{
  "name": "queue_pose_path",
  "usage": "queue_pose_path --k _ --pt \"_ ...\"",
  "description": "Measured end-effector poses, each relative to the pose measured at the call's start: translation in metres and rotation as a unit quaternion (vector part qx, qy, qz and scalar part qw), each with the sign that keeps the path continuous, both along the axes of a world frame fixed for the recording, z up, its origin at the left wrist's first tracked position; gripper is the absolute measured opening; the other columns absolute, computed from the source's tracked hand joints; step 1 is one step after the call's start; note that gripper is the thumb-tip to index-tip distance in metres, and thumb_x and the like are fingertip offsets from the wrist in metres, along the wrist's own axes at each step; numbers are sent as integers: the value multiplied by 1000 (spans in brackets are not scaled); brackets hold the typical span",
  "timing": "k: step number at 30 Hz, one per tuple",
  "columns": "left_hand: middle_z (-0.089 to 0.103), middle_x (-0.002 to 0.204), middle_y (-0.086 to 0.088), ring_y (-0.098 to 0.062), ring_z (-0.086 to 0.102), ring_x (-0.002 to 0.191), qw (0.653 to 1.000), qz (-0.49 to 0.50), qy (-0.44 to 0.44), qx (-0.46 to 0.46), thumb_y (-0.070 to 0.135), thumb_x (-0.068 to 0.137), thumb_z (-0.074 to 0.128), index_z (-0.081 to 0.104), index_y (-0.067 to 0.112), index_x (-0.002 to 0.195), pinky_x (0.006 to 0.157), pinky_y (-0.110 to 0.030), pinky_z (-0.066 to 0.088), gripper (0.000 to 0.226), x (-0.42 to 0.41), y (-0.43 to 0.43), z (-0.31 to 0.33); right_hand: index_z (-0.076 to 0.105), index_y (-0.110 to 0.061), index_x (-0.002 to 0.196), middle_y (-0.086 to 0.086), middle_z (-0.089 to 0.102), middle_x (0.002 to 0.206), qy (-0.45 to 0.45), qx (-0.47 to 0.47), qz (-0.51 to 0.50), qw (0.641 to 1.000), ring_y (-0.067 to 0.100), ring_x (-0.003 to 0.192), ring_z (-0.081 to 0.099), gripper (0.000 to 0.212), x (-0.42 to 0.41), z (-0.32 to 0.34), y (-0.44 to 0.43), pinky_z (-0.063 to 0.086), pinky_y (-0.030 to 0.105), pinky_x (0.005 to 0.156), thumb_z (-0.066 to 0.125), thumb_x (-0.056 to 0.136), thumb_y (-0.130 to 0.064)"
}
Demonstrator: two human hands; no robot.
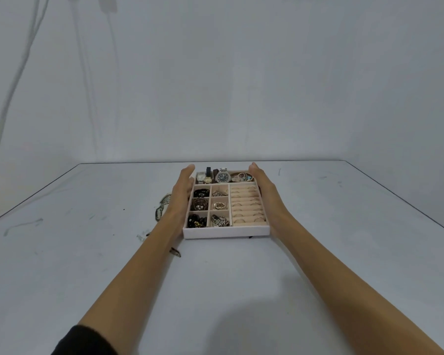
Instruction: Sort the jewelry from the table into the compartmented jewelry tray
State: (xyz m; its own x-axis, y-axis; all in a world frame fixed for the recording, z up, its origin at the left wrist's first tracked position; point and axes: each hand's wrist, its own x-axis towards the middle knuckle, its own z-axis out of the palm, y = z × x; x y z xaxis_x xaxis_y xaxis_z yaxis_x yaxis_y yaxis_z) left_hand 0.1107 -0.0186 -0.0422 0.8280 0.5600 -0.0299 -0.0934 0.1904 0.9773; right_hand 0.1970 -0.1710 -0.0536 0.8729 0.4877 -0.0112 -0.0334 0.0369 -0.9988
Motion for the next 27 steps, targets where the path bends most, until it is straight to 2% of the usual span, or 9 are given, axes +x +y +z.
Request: queue_pose_path --k 3,6,11,14,18,20,22,25,27 --pt "44 142 3 -16 55 115 1000 -1 -2 -18 51 93 42 35 19 146 79 -32 45 62 1 1 -1 50 -35 136 0 56 138 10 2 2 1000 24 121 57 104 4 -1 2 42 52 105 56 49 -92" --pt "39 151 -1 -20 47 130 1000 -6 7 -18 53 93 43 33 21 148 84 -33 42 65 4 5 -2 50 -31 136 1 59 134 15 6 0 1000 24 115 61 102 4 -1 2 47 50 101 55 52 -90" --pt "43 145 0 -15 56 113 1000 -12 17 -17 53 93 43 34 19 147 67 -25 46 64 5 3 -4 52 -32 135 2 60 132 24 -1 -13 1000 25 114 61 97 1 -4 -1 48 50 100 54 56 -88" --pt "42 148 -1 -18 50 127 1000 -11 24 0 55 91 45 34 21 147 83 -29 45 66 7 4 -6 65 -27 110 5 70 108 34 -3 -9 999 26 99 68 61 -2 -1 -5 56 43 88 48 77 -75" --pt "51 138 2 -18 54 123 1000 -14 24 -9 55 89 49 41 22 141 83 -34 48 62 3 2 -3 67 -12 111 16 71 105 39 -3 1 999 31 91 70 69 1 -3 -6 58 41 76 43 84 -71" --pt "51 141 5 -18 51 126 999 -18 26 -4 61 79 54 43 27 140 97 -40 46 70 3 2 -3 68 -12 111 12 71 97 38 -5 2 999 27 85 70 70 2 -4 -6 59 39 74 44 83 -71" --pt "64 125 7 -16 59 115 1000 -20 23 2 62 79 55 53 30 125 98 -43 47 56 0 1 -3 64 -20 120 5 71 102 33 -17 -5 999 24 89 70 74 5 -7 -4 58 43 82 45 76 -77" --pt "52 138 7 -19 51 125 999 -21 33 30 73 63 56 51 34 125 106 -48 40 73 1 4 -8 53 -39 132 -2 66 122 17 -43 -24 999 22 106 66 87 6 -9 0 51 48 96 47 60 -88" --pt "48 141 8 -19 47 129 999 -23 23 42 76 57 55 50 38 120 109 -50 36 73 5 11 -14 50 -45 132 -4 59 132 -5 -58 -26 998 21 116 59 93 9 -10 1 44 49 103 46 53 -93"
